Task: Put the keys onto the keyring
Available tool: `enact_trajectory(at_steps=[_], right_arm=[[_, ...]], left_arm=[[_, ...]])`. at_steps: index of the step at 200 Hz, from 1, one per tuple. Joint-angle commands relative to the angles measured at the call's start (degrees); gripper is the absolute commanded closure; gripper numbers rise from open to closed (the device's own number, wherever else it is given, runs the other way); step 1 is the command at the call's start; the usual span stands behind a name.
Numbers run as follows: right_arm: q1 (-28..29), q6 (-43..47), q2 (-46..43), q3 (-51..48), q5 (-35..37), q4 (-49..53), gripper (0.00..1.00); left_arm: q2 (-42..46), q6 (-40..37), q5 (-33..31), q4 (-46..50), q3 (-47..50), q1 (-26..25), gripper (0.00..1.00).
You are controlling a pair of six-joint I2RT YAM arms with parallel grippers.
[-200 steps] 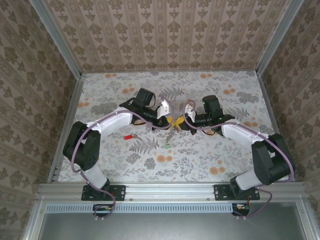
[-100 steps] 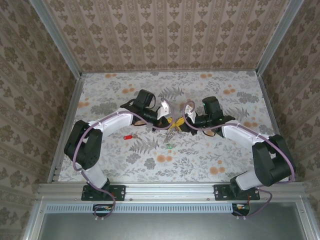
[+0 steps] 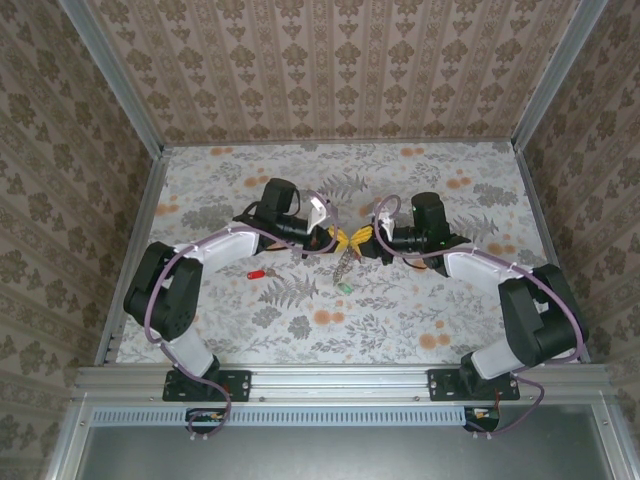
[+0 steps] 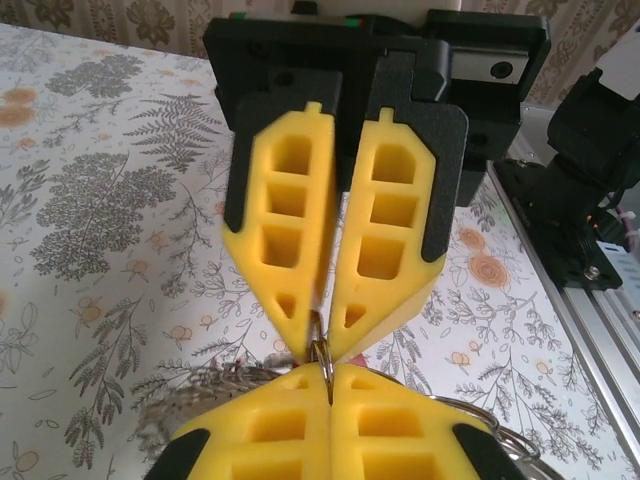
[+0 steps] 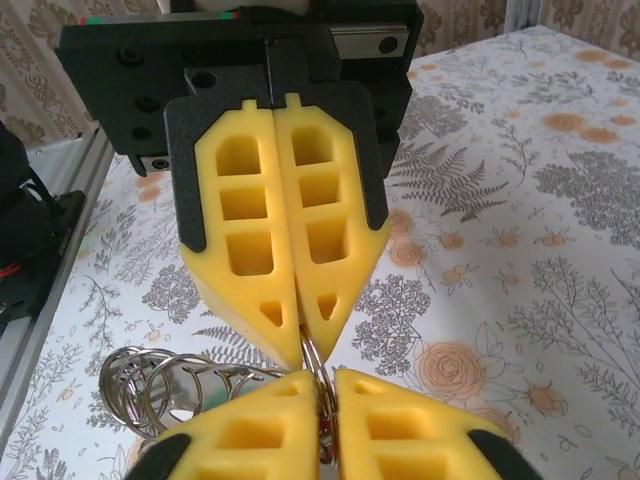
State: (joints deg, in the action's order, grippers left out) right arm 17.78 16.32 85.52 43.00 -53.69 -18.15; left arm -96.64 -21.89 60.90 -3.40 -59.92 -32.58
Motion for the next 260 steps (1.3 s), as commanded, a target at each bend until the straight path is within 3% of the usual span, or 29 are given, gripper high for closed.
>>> enact_trajectory(at_steps=[1,26,63,90,135,175,227,260], right_arm=[[-0.8,-1.5,1.2,0.3,-0.6,-2.0,0.95],[-0.5,1.1,0.6,2.3,-0.7,2.3,0.99],[0.6,9.0,-1.0,6.6,0.7,14.2,1.0],[1.4,12.7,-1.5,9.1,1.7,19.7,1.0],[2.0,14.2,-2.9,10.3,2.4,21.6,1.0],[2.3,15.2,-3.5,10.3,3.1,22.6,1.0],[2.3,15.1,-3.3,10.0,2.9,21.9,1.0],[2.4,14.8,-3.2,9.3,3.2,20.9,1.0]], left_arm=[[2.9,1.7,6.7,-3.5,0.3,-0.2,1.0],[2.2,-3.2,4.2,4.3,-2.1,-0.6,1.0],[0.1,-12.3,-2.1,18.7,-7.3,-2.4,0.83],[-1.9,-16.1,-5.3,25.3,-10.5,-3.8,0.8],[-3.7,-18.0,-9.8,29.1,-12.9,-5.3,0.78],[-3.9,-18.5,-11.4,29.8,-13.2,-5.3,0.84],[-4.4,-19.8,-12.5,31.9,-13.9,-5.3,0.78],[-4.3,-19.9,-13.0,32.2,-14.0,-4.8,0.82]])
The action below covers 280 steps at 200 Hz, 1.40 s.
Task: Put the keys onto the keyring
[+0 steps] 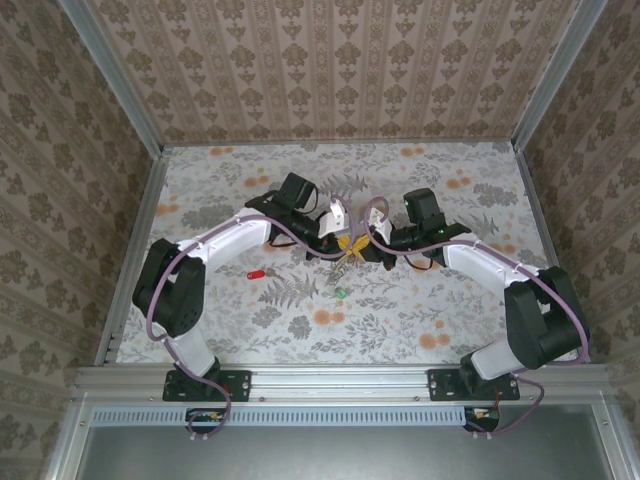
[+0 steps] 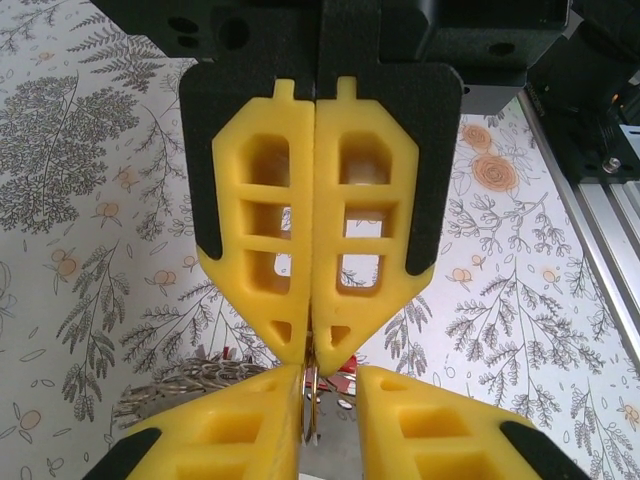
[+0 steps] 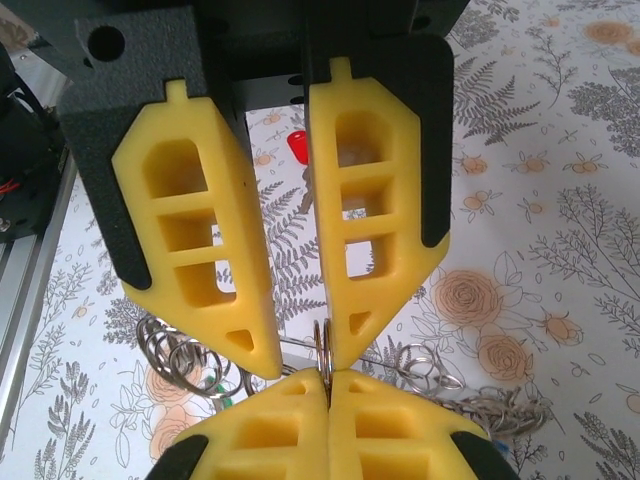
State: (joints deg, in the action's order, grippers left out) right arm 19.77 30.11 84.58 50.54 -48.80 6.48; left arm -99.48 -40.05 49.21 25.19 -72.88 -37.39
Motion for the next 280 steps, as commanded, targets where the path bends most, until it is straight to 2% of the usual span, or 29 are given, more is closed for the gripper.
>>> enact_trajectory(at_steps=[1,24,56,81,120,145,173,197,240,261,280], right_arm=[[0.4,1.0,-2.3,1.8,-1.7,-3.7,1.0],[0.4,0.6,-2.2,1.4,-2.1,-4.5,1.0],[0.4,-0.3,-2.3,1.0,-2.6,-5.9,1.0],[0.4,-0.4,-2.2,1.0,-2.5,-5.9,1.0],[0.0,-1.6,-2.6,-1.8,1.3,-6.6,0.92],[-0.7,-4.4,-2.0,-5.6,2.1,-11.5,0.87],[-1.3,-6.1,-1.9,-6.3,2.0,-14.0,0.83],[-1.7,-6.2,-0.2,-4.2,0.6,-12.1,0.83],[-1.7,-7.8,-0.3,-4.6,-1.7,-14.6,0.94],[-1.7,-8.0,-1.3,-5.0,0.8,-13.8,0.93],[-1.7,-7.9,-3.1,-5.8,6.0,-12.6,0.92]], left_arm=[[-1.5,-1.7,-1.2,3.6,-1.0,0.0,0.82],[-2.0,-2.2,-0.9,4.2,-1.5,0.0,0.87],[-2.9,-2.1,-0.9,4.7,-2.1,-0.1,0.83],[-2.7,-2.0,-0.2,3.8,-1.9,-0.1,1.0],[0.0,1.3,2.6,-2.4,1.3,1.2,1.0],[2.5,4.9,6.3,-9.7,4.9,2.5,1.0],[3.2,6.0,10.8,-12.8,6.5,3.0,1.0],[3.2,8.1,12.9,-16.4,7.7,3.2,1.0],[3.4,8.8,12.5,-17.1,8.3,3.2,1.0],[3.7,9.1,11.8,-17.8,8.7,3.4,1.0],[4.2,10.3,11.0,-19.8,9.7,3.5,1.0]])
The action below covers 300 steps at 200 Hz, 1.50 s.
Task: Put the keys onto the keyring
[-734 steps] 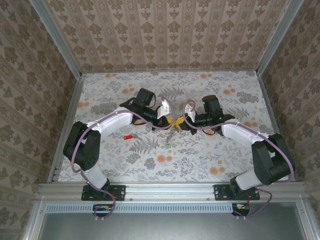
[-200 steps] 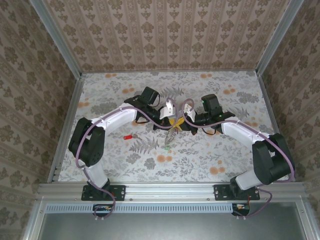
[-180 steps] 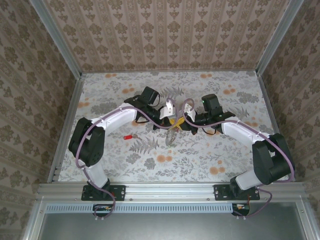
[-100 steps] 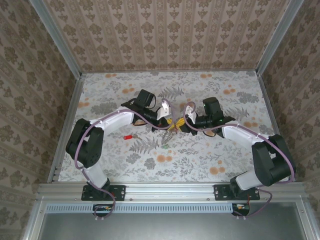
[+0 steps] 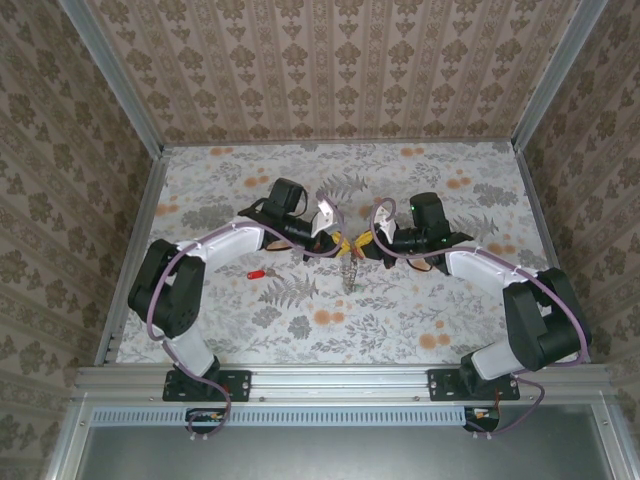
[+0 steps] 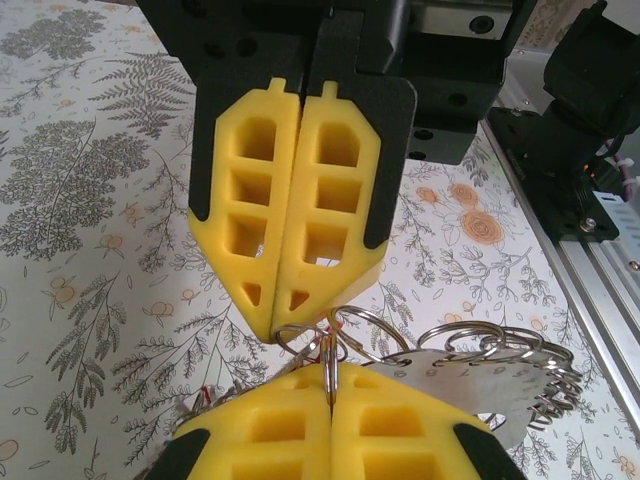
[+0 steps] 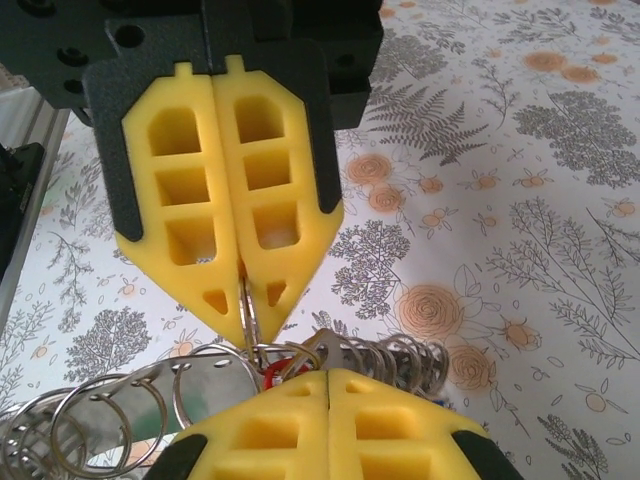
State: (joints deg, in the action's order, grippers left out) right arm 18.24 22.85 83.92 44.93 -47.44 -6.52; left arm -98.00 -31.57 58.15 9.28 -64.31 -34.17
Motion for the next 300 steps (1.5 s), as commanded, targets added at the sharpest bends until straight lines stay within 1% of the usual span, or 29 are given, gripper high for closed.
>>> enact_trajectory(at_steps=[1,8,20,23,29,45,59,73,89,111,115,130,163,196,242,256,279,300], right_arm=[[-0.2,-0.6,-2.5,-0.3,4.8,0.6,0.92],[-0.1,0.0,-3.3,-0.4,6.7,1.6,0.91],[-0.2,0.9,-3.8,-0.9,8.6,2.1,0.86],[-0.2,1.1,-5.7,-1.1,8.9,2.0,0.86],[-0.1,1.7,-6.7,-1.4,8.9,1.9,0.84],[-0.2,4.1,-8.1,-1.0,6.2,2.9,0.79],[-0.2,6.8,-7.8,0.6,2.4,5.2,0.76],[-0.2,7.8,-7.1,1.6,0.7,5.2,0.73],[-0.2,9.6,-5.9,2.4,-0.6,5.5,0.72],[-0.2,9.5,-4.6,3.8,-0.1,5.7,0.72],[-0.1,9.4,-3.0,4.0,-0.1,5.4,0.71],[0.0,8.8,-1.8,4.3,-0.6,5.0,0.71],[0.6,11.7,0.2,5.8,-4.7,10.1,0.69],[1.1,11.0,0.7,4.7,-6.3,10.1,0.7],[1.2,8.0,1.5,4.0,-5.1,8.0,0.83],[1.2,6.7,1.9,4.6,-5.1,8.3,0.92],[1.2,4.7,1.7,3.8,-5.7,6.9,0.95],[1.4,-0.1,1.4,1.1,-7.0,1.8,0.95]], left_arm=[[2.7,1.8,2.0,-4.0,1.2,0.3,1.0],[2.9,2.0,1.6,-4.6,1.4,0.3,1.0],[2.9,1.8,1.1,-4.6,1.4,0.4,1.0],[2.9,1.7,1.0,-4.3,1.3,0.3,1.0],[2.8,1.2,0.8,-3.6,1.0,0.3,1.0],[2.6,-0.6,0.6,-1.0,0.1,0.2,1.0],[2.4,-1.8,0.7,0.9,-0.7,0.2,1.0],[2.3,-2.8,1.0,2.6,-1.3,0.2,1.0],[2.4,-3.1,1.2,3.0,-1.4,0.2,1.0],[2.5,-3.3,1.5,3.5,-1.6,0.2,1.0],[2.5,-3.3,1.6,3.6,-1.6,0.1,1.0],[2.6,-3.3,1.6,3.6,-1.5,0.1,1.0],[2.8,-2.6,1.8,2.6,-1.2,0.2,1.0],[3.0,-1.7,2.4,1.4,-1.0,0.2,1.0],[3.0,-1.2,3.6,0.8,-1.0,0.7,1.0],[3.3,-0.4,3.8,-0.7,-0.5,0.9,1.0],[3.9,1.9,4.3,-4.0,0.7,1.4,1.0],[4.8,5.8,4.4,-9.9,2.8,2.4,1.0]])
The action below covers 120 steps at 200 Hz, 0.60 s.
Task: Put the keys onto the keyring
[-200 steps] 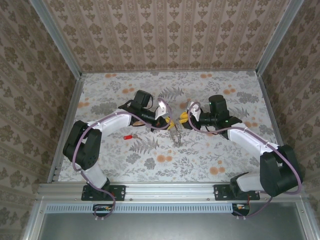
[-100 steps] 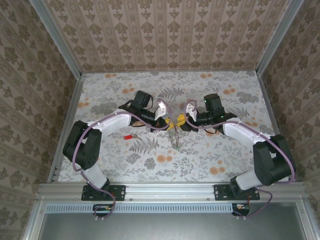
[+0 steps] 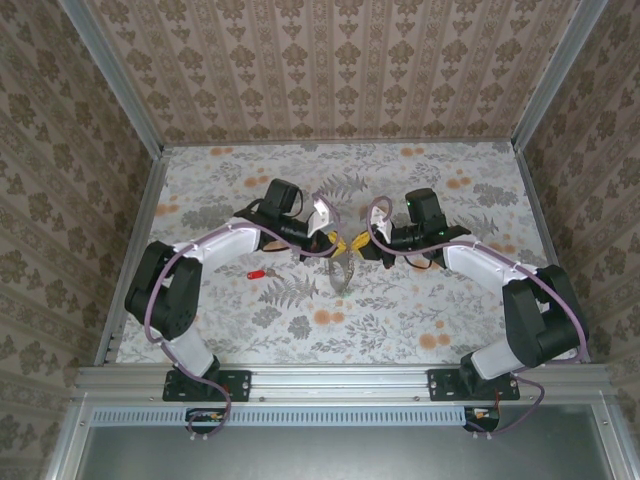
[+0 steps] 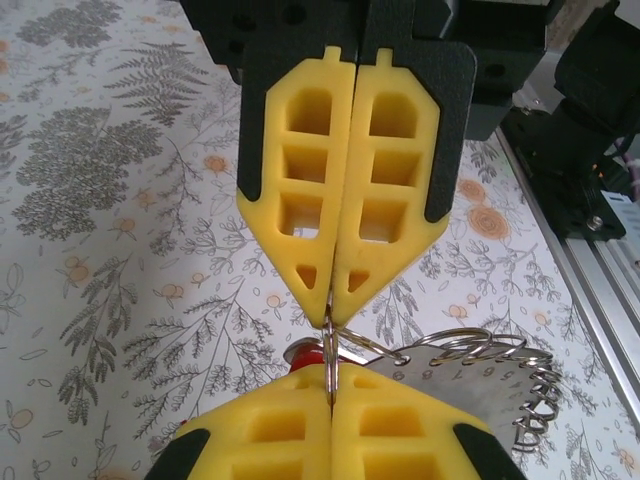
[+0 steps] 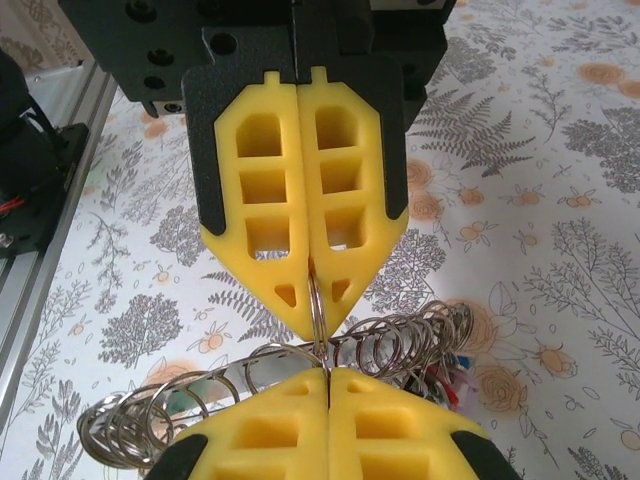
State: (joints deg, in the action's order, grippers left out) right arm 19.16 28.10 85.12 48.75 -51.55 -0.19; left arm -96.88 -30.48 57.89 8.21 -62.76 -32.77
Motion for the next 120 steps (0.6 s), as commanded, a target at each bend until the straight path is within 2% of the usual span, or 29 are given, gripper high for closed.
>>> enact_trajectory(at_steps=[1,39,50,120], right_arm=[[0.4,-5.5,0.2,-2.9,-3.0,-4.8,0.95],[1.4,-11.3,0.0,-7.9,-1.1,-14.2,0.79],[1.4,-11.8,-0.6,-8.4,-0.3,-15.0,0.78],[-0.5,-3.2,-8.5,-5.3,10.9,-6.4,0.71]], left_arm=[[3.7,4.9,4.7,-9.0,1.4,1.1,1.0],[3.7,7.0,6.9,-12.0,2.3,1.6,1.0],[3.5,6.9,7.2,-11.7,2.2,1.7,1.0],[3.5,2.5,7.7,-5.2,1.5,2.0,1.0]])
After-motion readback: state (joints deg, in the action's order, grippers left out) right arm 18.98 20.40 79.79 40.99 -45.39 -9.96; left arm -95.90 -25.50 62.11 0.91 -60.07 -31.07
